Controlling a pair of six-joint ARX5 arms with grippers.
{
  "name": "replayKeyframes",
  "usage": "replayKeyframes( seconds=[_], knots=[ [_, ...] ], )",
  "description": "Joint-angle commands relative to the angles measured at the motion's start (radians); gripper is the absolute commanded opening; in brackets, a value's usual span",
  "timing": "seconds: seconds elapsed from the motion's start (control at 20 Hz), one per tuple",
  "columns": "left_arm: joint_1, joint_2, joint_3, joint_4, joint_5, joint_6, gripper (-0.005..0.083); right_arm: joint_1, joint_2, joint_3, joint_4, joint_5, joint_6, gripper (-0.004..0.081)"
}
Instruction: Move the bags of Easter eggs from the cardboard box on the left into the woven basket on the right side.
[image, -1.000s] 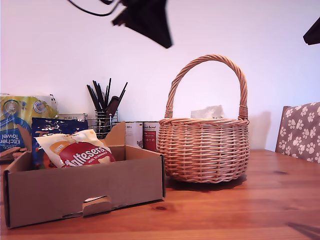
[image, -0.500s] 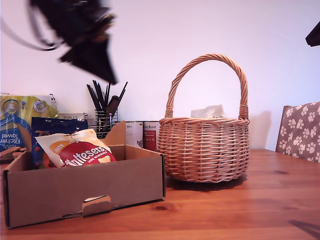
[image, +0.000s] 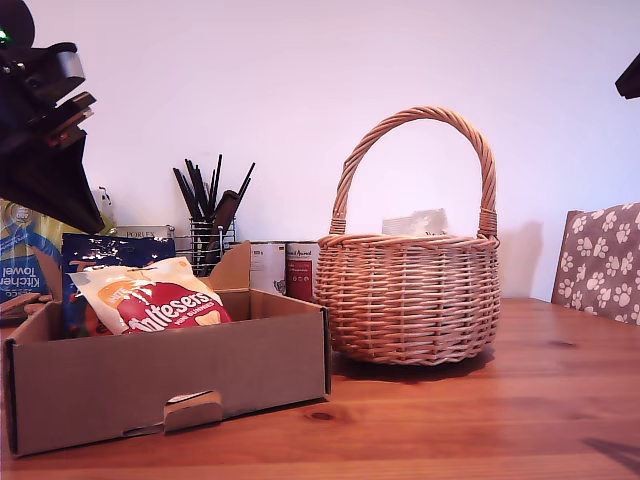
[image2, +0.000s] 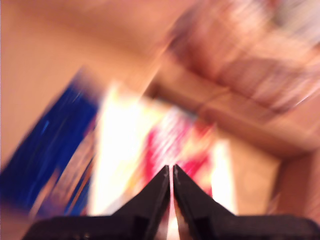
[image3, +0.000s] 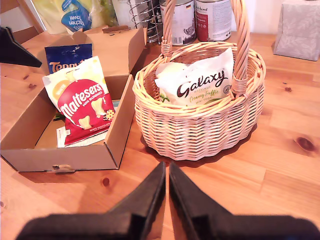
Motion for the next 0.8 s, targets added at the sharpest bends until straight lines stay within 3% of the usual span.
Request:
replayKeyframes(
  seconds=[0.0,0.05,0.25,0.75],
  knots=[
    [-0.001,-0.005,0.002,0.027,-0.012,-0.013,0.0661,0.004,0.010,0.017,0.004,0.001,0.000,-0.0013],
    [-0.005,-0.005,0.002,0.038,-0.035,-0.010,0.0803,0.004,0.015,0.017,0.004,0.000,0.000,-0.0013],
    [-0.048,-0.002,0.002,0.066,-0.164,-0.002,0.0780,0.004,0.039,0.017,0.011,-0.001,0.000,-0.0013],
    [-0.075,0.085,0.005,0.121,-0.186,-0.006,0.0780,0.004,0.052,0.017,0.019,-0.002,0.000,-0.0013]
  ],
)
